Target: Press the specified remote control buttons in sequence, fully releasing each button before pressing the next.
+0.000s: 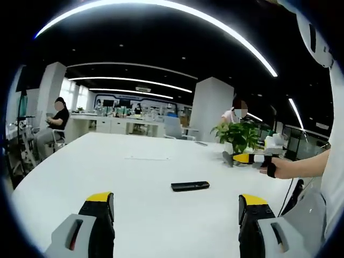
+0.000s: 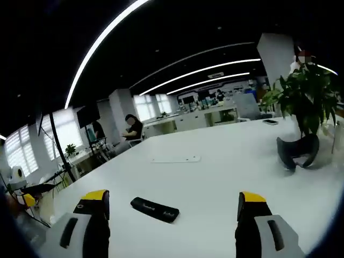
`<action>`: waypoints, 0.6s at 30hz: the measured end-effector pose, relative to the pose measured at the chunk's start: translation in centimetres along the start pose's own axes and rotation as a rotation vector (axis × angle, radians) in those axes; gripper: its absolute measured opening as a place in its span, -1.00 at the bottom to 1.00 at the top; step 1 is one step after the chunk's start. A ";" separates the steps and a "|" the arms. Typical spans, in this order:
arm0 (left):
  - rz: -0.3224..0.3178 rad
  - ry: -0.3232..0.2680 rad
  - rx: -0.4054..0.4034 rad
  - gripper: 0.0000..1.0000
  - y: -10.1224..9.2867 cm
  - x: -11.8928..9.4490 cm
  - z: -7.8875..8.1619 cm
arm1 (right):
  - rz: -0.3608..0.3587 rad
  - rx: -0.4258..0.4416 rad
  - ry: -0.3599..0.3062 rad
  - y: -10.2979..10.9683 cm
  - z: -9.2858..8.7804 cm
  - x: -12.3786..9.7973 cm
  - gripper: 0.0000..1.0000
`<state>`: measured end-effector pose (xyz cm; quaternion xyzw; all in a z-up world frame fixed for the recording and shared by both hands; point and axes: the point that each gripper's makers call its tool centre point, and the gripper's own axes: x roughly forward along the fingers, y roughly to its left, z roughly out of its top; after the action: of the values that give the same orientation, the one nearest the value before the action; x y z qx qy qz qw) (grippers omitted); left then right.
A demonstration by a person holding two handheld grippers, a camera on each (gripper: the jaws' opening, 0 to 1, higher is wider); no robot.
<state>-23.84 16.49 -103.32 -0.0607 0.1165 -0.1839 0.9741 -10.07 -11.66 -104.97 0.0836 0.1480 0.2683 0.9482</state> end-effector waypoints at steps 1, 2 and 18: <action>0.000 -0.003 0.001 0.99 0.2 0.0 -0.1 | -0.011 -0.013 -0.004 0.2 0.2 -0.9 0.98; 0.000 -0.005 0.001 0.99 0.3 -0.1 -0.1 | -0.024 -0.021 -0.014 0.2 0.4 -1.6 0.98; 0.020 -0.040 0.024 0.99 -0.2 -0.7 1.9 | -0.092 -0.162 -0.205 4.3 3.7 -11.8 0.98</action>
<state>-24.09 16.71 -101.27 -0.0514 0.0955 -0.1744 0.9787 -20.56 -14.66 -97.71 0.0267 0.0319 0.2256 0.9733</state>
